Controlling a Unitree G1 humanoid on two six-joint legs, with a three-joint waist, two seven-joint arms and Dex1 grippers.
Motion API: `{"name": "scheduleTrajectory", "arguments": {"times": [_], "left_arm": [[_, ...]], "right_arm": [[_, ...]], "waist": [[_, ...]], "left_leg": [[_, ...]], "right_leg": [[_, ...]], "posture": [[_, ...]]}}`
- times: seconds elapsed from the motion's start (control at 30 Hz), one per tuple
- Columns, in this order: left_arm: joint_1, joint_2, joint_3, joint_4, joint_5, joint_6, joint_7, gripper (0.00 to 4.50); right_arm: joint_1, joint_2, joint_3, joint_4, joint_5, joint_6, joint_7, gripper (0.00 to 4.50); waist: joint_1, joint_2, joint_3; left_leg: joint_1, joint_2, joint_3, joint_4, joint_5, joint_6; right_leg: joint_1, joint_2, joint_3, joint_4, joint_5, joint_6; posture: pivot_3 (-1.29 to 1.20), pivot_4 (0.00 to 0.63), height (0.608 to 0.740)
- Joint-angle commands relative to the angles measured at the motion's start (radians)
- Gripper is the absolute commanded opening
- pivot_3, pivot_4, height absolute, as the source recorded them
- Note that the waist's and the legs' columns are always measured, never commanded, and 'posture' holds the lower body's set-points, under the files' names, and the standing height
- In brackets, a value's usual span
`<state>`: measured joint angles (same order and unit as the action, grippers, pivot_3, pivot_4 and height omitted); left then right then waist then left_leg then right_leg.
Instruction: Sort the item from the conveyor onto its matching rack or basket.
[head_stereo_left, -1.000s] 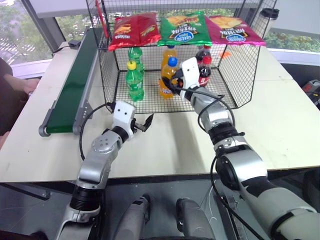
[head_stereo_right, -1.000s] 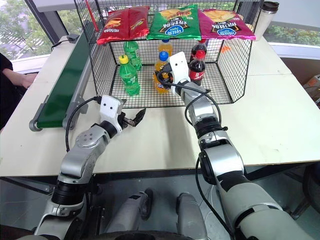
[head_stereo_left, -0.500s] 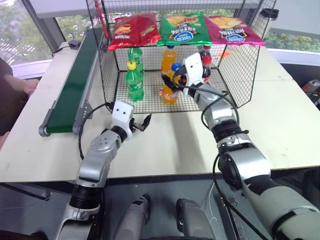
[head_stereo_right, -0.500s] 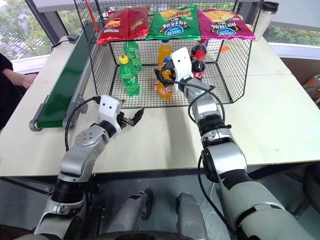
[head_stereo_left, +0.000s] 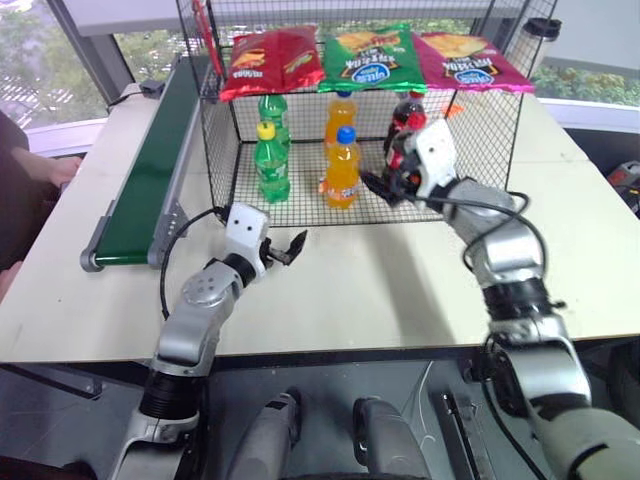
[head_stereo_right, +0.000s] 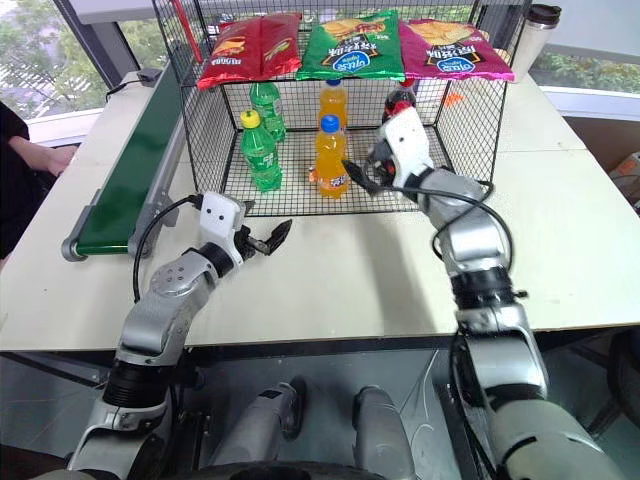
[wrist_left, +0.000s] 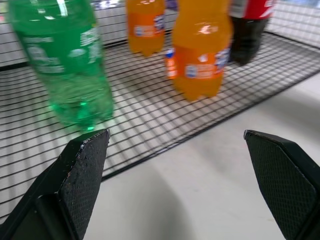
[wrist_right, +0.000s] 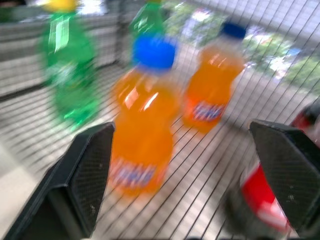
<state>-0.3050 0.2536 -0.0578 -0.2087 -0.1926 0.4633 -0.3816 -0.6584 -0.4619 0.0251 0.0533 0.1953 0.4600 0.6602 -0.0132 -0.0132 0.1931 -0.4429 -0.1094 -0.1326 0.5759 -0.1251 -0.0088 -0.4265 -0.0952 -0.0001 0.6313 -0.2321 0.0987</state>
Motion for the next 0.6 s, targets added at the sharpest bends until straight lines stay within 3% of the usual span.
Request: {"name": "scheduleTrajectory", "arguments": {"times": [0.03,0.2,0.6], "left_arm": [[0.014,0.032,0.002,-0.041,-0.026,-0.012,-0.057,4.50],[0.030,0.052,-0.001,-0.048,-0.045,0.002,-0.100,4.50],[0.020,0.079,-0.008,-0.032,-0.070,0.007,-0.168,4.50]], "right_arm": [[0.104,-0.009,-0.006,-0.195,0.066,0.099,0.017,4.39],[0.196,-0.016,-0.020,-0.279,0.103,0.195,0.000,4.39],[0.353,-0.138,-0.007,-0.424,0.205,0.273,0.129,4.39]], "waist": [[-0.005,0.001,0.000],[0.000,0.002,-0.001],[0.001,0.001,-0.001]], "left_leg": [[0.000,0.000,0.000,0.000,0.000,0.000],[0.000,0.001,0.000,0.001,-0.001,-0.002],[0.000,0.001,0.001,0.001,-0.002,-0.002]], "right_leg": [[0.000,-0.001,0.000,0.000,-0.001,-0.002],[0.001,-0.001,0.000,0.000,-0.001,-0.003],[0.001,-0.002,-0.001,-0.002,-0.001,-0.003]], "posture": [[0.00,0.150,0.738],[0.00,0.150,0.738],[0.00,0.150,0.738]]}}
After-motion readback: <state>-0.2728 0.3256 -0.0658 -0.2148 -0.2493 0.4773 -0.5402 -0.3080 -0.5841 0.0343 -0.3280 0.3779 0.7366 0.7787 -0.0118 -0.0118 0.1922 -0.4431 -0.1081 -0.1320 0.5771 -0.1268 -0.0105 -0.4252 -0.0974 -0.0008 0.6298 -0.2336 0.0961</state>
